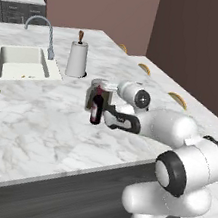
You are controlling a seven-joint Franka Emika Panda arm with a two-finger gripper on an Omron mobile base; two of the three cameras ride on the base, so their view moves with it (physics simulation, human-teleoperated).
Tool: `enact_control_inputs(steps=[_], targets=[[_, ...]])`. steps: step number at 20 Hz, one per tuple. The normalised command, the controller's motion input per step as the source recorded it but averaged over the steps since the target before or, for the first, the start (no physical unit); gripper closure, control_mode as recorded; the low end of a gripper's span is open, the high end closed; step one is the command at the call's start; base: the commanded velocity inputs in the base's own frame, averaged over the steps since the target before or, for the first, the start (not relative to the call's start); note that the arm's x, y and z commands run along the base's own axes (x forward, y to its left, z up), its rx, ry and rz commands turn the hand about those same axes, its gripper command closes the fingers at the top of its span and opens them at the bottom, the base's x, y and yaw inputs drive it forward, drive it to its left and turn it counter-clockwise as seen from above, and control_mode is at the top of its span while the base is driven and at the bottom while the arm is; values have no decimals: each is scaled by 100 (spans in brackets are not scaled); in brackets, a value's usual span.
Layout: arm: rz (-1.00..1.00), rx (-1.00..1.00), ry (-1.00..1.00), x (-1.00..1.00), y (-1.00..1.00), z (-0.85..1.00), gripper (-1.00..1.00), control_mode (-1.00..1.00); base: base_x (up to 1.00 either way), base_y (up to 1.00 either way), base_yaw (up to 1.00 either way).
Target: Open the cabinet directly in front. Then move the wine and the cup to the dining counter with the jar on it.
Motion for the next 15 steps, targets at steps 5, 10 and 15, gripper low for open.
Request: enact_control_inputs(steps=[5,10,15], targets=[[0,9,-17,-100,-100,12,-100,-100,0,0,0],[0,16,-34,-100,-100,0,-100,-100,0,0,0],[0,27,-52,-100,-95,0,-100,-100,0,0,0]])
